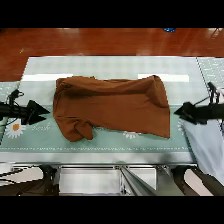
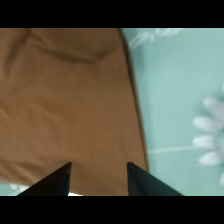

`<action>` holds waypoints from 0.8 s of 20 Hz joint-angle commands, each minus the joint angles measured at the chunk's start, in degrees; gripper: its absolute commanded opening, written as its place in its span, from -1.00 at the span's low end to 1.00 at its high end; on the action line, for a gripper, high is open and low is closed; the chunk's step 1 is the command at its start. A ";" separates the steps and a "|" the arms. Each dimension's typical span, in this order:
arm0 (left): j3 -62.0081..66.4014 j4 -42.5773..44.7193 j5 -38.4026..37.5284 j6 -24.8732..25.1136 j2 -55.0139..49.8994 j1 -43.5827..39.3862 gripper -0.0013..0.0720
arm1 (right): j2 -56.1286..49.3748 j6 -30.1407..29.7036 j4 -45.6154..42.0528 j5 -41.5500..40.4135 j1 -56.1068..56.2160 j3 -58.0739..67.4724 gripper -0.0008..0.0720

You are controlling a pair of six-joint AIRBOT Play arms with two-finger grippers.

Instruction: Fold the shirts.

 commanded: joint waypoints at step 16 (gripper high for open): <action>-1.92 -3.17 10.78 0.31 -3.98 -12.37 -0.92 | 8.72 -1.27 -2.75 7.41 -19.37 -14.58 0.14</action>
